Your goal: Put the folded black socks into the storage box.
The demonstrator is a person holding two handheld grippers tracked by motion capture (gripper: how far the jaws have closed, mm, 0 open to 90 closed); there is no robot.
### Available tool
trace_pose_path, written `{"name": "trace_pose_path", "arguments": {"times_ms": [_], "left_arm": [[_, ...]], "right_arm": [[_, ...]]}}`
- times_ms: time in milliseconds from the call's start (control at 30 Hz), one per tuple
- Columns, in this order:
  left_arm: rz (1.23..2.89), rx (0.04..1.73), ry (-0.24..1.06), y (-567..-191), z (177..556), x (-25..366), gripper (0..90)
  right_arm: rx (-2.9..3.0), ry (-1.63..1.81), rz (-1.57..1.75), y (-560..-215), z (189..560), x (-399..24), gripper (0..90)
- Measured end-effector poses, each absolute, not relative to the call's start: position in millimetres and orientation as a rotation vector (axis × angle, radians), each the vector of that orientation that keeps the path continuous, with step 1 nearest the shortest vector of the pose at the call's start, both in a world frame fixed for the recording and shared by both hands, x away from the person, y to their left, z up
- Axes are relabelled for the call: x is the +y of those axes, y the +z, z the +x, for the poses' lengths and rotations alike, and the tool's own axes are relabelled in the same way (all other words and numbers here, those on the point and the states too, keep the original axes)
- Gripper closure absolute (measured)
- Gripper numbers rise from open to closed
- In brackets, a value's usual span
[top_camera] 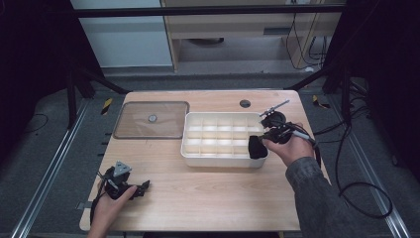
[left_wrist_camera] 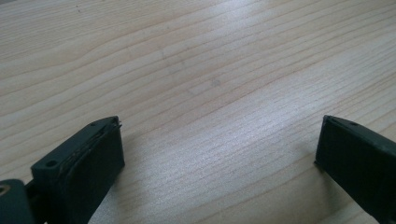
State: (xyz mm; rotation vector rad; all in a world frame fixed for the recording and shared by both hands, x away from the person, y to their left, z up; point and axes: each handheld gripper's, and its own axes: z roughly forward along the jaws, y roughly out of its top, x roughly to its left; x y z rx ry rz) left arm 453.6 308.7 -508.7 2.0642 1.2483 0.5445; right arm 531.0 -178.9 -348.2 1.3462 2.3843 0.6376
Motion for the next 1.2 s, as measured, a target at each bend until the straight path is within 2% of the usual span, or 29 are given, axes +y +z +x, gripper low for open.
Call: {"name": "trace_pose_path", "arguments": {"times_ms": [100,167,600,1200], "left_arm": [[2.062,1.250,0.545,-509,453,309,0.1],[2.062,1.251,0.545,-509,453,309,0.2],[2.062,1.258,0.547,-509,453,308,0.3],[2.064,1.257,0.549,-509,456,309,0.0]], "right_arm": [[2.387,0.642,1.337,-343,533,-183,87.4],[2.390,0.644,1.340,-341,534,-185,89.9],[2.374,0.634,1.379,-335,550,-187,90.0],[2.419,0.621,1.407,-359,559,-175,90.0]]}}
